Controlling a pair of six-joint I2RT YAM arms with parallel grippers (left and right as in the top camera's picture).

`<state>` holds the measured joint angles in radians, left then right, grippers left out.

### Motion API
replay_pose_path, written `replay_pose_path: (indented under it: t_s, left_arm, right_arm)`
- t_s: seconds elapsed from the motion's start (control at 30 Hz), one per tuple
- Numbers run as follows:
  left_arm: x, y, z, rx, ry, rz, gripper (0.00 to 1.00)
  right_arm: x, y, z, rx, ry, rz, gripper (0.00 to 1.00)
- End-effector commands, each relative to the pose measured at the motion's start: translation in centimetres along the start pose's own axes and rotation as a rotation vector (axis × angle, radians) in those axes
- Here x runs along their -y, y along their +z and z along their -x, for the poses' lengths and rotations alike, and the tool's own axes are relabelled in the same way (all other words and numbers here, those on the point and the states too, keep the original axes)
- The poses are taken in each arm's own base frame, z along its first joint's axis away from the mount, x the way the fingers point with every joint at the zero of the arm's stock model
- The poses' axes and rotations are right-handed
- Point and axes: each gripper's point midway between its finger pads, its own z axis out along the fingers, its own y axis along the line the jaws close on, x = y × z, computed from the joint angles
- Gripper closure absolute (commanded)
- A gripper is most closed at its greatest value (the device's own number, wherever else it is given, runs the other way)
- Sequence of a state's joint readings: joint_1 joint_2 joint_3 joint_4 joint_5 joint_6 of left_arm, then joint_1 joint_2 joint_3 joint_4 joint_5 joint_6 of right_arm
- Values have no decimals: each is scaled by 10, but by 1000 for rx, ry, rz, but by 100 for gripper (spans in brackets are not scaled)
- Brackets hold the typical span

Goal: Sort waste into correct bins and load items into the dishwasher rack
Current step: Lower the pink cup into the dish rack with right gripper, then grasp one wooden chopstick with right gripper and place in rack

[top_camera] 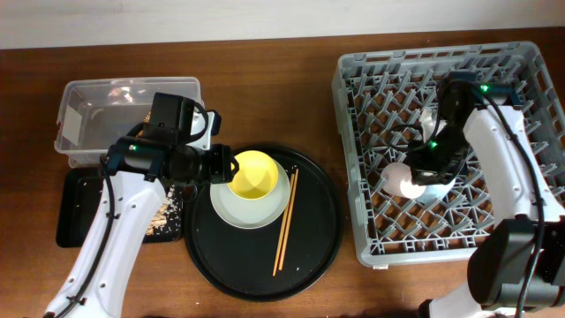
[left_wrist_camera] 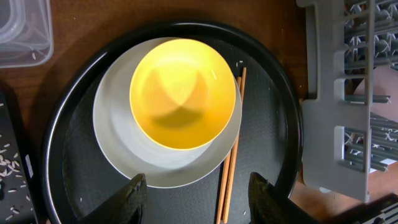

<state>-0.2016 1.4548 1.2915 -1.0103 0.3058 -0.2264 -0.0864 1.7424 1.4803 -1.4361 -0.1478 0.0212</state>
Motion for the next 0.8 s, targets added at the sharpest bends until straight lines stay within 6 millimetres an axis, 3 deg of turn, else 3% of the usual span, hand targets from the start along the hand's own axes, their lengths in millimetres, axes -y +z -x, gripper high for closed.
replay_pose_path:
  t_s: [0.0, 0.07, 0.1, 0.13, 0.3, 0.5, 0.63, 0.77]
  left_arm:
    - [0, -5, 1, 14, 20, 3, 48]
    - [0, -5, 1, 15, 20, 3, 49]
    - [0, -5, 1, 14, 20, 3, 49]
    - [0, -5, 1, 14, 20, 3, 49]
    - [0, -5, 1, 14, 20, 3, 45]
    - [-6, -5, -3, 1, 14, 35, 42]
    - [-15, -5, -7, -13, 7, 85, 42]
    - [-46, -11, -17, -35, -70, 260, 43]
  right_arm:
    - [3, 8, 7, 25, -3, 1, 89]
    - [-5, 5, 39, 155, -26, 42, 88]
    - [-22, -3, 67, 276, -60, 136, 79]
    - [-25, -4, 68, 279, -63, 150, 77]
    - [-27, -8, 51, 235, -54, 160, 66]
    - [-37, -59, 31, 364, -93, 164, 56]
    - [-64, -74, 12, 395, -198, 176, 50]
    - [-120, -61, -11, 327, -343, 206, 49]
